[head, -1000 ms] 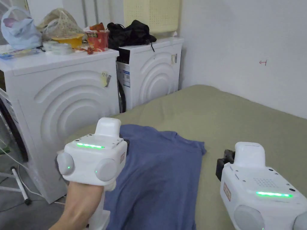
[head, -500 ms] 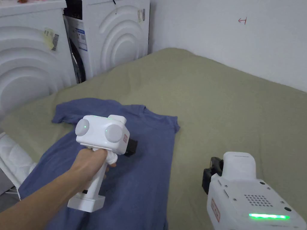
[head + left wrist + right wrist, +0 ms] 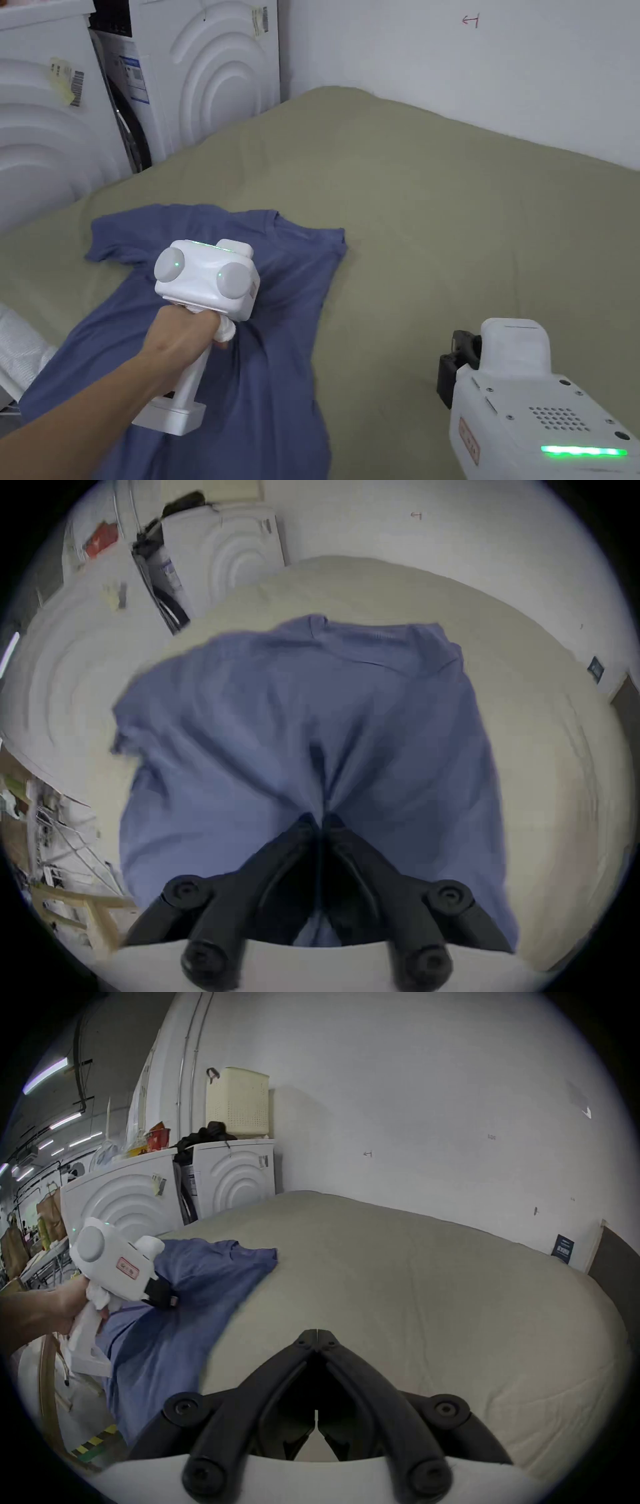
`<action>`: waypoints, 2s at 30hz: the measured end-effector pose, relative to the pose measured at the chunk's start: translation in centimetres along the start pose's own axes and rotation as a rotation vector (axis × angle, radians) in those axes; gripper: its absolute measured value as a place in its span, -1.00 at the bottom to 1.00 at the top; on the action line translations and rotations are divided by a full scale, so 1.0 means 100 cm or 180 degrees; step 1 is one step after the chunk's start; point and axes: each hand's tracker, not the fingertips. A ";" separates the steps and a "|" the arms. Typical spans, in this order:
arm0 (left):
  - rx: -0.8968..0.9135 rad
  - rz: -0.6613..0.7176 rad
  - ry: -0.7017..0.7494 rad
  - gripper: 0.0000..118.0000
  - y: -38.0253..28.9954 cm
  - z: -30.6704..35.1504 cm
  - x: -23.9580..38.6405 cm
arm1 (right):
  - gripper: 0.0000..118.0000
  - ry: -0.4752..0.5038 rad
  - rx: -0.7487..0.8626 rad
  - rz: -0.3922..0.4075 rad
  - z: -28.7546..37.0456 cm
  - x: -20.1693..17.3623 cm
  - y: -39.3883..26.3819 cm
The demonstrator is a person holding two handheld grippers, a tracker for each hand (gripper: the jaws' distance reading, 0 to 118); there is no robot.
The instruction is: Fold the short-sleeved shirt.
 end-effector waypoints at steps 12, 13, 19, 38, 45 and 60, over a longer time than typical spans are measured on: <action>0.0563 -0.0259 -0.0970 -0.99 0.051 0.145 0.071 | -1.00 -0.0739 0.0164 -0.0215 0.118 0.107 -0.013; 0.0628 -0.0317 -0.1050 -0.99 0.055 0.159 0.085 | -1.00 -0.0781 0.0197 -0.0261 0.130 0.117 -0.014; 0.1000 -0.0817 -0.1655 -0.99 0.061 0.235 0.205 | -1.00 -0.1373 0.0287 -0.0419 0.206 0.178 -0.032; 0.0051 -0.2063 -0.2502 -0.99 -0.030 0.171 0.561 | -1.00 -0.2452 0.0060 -0.1271 0.284 0.325 -0.112; -0.0041 -0.2118 -0.2371 -0.99 -0.047 0.125 0.577 | -1.00 -0.2418 -0.0074 -0.1249 0.258 0.334 -0.122; 0.1309 -0.1227 -0.2247 -1.00 -0.066 0.209 0.421 | -1.00 -0.2083 -0.0070 -0.0957 0.253 0.301 -0.109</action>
